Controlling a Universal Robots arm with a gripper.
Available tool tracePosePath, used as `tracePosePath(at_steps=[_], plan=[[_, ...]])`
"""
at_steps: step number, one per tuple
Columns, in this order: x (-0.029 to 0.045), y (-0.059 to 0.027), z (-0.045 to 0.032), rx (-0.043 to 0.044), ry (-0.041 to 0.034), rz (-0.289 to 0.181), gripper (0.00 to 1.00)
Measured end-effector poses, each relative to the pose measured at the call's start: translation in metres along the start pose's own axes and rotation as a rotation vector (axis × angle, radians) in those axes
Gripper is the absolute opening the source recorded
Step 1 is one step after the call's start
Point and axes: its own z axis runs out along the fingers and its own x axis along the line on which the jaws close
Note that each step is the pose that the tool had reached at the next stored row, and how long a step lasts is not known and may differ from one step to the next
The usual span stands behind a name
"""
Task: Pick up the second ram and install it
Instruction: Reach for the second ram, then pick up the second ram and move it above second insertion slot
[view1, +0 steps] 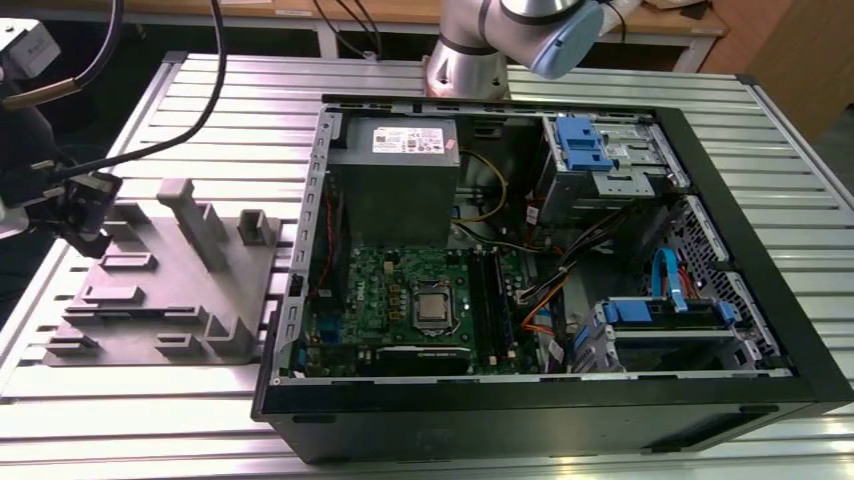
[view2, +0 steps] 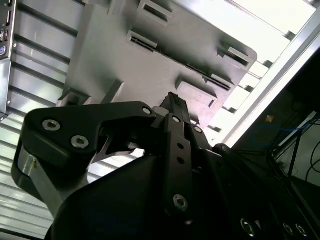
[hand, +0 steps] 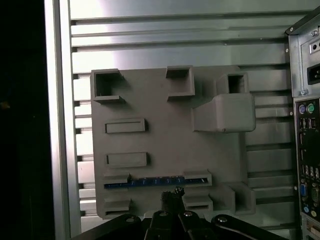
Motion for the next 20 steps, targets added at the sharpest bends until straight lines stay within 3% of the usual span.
tracePosePath(at_steps=[6,20], plan=[[0.0030,-0.0039,0.0054,-0.0001,0.0000,0.000,0.07],[0.0052,-0.0041,0.0057,0.0000,0.0001,0.000,0.07]])
